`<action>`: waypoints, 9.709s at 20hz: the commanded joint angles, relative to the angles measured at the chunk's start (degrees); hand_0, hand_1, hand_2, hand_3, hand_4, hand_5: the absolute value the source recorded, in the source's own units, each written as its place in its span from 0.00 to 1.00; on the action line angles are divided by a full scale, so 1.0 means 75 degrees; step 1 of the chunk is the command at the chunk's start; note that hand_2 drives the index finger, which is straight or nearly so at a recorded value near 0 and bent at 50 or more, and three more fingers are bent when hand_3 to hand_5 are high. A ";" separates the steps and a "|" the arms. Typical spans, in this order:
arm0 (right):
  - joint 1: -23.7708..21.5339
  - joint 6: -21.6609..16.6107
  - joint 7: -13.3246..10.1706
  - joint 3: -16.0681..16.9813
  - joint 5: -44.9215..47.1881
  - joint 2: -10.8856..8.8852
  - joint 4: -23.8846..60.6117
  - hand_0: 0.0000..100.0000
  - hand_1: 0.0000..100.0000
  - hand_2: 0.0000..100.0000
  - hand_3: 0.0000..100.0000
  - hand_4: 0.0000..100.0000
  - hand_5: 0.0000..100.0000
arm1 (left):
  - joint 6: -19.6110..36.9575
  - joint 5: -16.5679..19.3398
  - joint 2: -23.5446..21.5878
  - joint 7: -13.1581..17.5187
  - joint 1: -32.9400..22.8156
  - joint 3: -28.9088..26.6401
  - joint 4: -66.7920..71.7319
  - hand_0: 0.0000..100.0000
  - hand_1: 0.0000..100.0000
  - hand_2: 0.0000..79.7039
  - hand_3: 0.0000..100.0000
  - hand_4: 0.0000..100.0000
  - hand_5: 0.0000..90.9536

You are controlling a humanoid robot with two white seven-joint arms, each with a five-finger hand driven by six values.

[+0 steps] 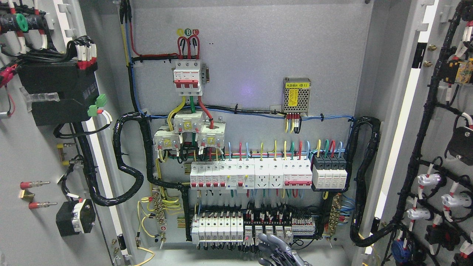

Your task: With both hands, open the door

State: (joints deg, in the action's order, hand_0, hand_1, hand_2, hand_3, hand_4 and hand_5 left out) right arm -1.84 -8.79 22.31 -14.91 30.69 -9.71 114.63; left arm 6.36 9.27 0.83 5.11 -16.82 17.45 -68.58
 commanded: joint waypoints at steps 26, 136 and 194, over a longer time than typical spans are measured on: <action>-0.1466 -0.1440 0.0002 0.3909 0.0535 -0.0171 0.0677 0.07 0.14 0.00 0.00 0.00 0.00 | 0.5996 0.0041 -0.0205 -0.0142 -0.0371 -0.1248 -0.4179 0.12 0.56 0.00 0.00 0.00 0.00; -0.2977 -0.3374 0.0049 0.4836 0.1497 -0.0159 0.0150 0.07 0.14 0.00 0.00 0.00 0.00 | 0.8187 -0.2584 -0.2747 -0.0095 0.1855 -0.6404 -0.1592 0.12 0.56 0.00 0.00 0.00 0.00; -0.3224 -0.3445 0.0119 0.0827 -0.0049 -0.0207 -0.5238 0.07 0.14 0.00 0.00 0.00 0.00 | 0.8222 -0.1321 -0.1390 -0.0071 0.0650 -0.1682 -0.1158 0.12 0.56 0.00 0.00 0.00 0.00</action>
State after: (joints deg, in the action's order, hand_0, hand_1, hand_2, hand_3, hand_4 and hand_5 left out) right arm -26.76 -34.64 23.17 -7.90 30.31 -13.85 84.40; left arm 44.28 -5.00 -17.97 4.59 -6.64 -9.96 -74.96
